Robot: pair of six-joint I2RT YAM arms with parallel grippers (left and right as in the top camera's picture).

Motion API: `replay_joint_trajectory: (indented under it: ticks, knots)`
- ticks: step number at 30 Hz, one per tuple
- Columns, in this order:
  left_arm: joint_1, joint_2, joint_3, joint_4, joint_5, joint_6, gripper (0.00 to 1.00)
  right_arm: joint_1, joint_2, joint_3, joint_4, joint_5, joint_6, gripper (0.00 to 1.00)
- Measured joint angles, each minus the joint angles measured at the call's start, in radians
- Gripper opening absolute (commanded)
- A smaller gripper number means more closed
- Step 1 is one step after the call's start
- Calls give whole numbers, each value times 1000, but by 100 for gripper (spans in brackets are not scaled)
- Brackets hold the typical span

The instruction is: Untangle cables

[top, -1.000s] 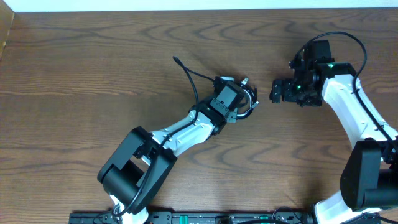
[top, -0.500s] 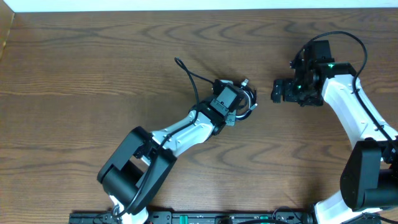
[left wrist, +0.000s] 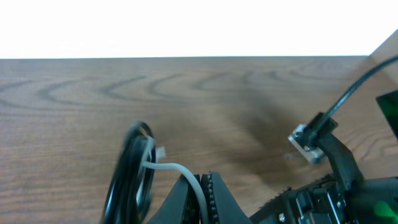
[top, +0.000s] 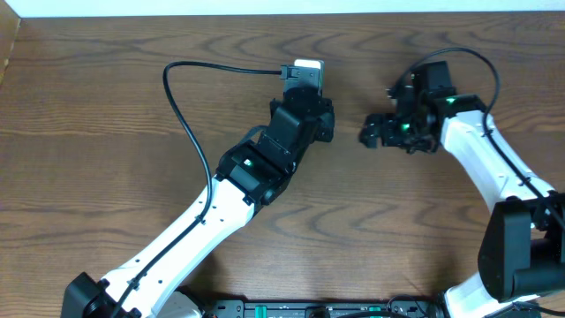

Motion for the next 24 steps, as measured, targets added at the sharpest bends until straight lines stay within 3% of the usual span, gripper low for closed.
replay_joint_trajectory:
  ticks: [7, 13, 18, 24]
  knots:
    - [0, 19, -1, -32, 1, 0, 8, 85, 0, -1, 55, -204, -113, 96]
    - [0, 19, -1, -31, 4, -1, 7, 95, 0, -1, 118, -257, -142, 91]
    - [0, 19, -1, -31, 9, -8, 8, 95, 0, -1, 169, -269, -140, 98]
    - [0, 19, -1, -29, 16, -14, 8, 95, 0, -1, 245, -280, -128, 99]
